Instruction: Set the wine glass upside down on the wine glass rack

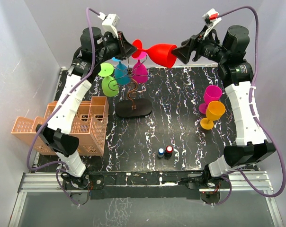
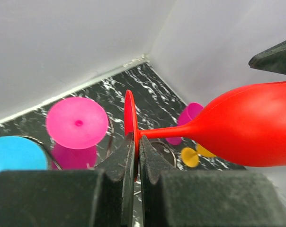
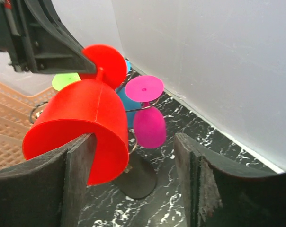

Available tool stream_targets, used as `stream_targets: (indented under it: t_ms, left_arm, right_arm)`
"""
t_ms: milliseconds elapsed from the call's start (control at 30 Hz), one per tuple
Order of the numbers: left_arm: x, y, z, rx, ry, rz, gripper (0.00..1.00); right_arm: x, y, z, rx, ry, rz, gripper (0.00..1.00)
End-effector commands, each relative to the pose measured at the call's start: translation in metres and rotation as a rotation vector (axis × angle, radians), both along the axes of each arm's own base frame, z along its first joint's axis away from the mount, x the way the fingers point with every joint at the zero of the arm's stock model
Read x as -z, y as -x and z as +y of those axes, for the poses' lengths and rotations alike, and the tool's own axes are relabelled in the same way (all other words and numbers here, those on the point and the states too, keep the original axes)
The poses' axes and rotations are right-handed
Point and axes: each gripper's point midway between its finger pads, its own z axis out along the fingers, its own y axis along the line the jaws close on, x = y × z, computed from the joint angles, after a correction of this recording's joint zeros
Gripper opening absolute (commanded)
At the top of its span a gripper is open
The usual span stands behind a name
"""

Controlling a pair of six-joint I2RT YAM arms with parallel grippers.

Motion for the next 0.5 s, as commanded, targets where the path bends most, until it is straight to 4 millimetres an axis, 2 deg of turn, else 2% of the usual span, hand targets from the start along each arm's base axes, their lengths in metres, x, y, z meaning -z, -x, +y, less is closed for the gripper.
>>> stream_targets:
  t_ms: [0,133,200,267,333,467]
  left_arm:
    - [-0.056,0.002,0.036,-0.152,-0.094,-0.225,0.00]
    - [-0.068,-0.011,0.067,-0.297,-0.250,-0.348,0.00]
    - [-0.073,-0.013,0.072,-0.339,-0.353,-0.428,0.00]
    - [-0.077,-0.013,0.068,-0.380,-0.458,-0.505,0.00]
    - [-0.083,-0.012,0.061,-0.420,-0.545,-0.576,0.00]
    - [-0.101,-0.012,0.054,-0.485,-0.611,-0.665,0.00]
  right_arm:
    - [-0.019,0.008,-0.014,0.046,0.068,-0.138,0.79]
    - [-0.019,-0.003,-0.043,0.165,0.080,-0.126,0.87]
    - [-0.019,-0.011,-0.060,0.241,0.078,-0.117,0.88]
    - [-0.021,-0.016,-0.072,0.297,0.070,-0.111,0.88]
    - [-0.022,-0.022,-0.093,0.375,0.062,-0.101,0.88]
    - [-0.016,-0.028,-0.121,0.474,0.030,-0.066,0.88]
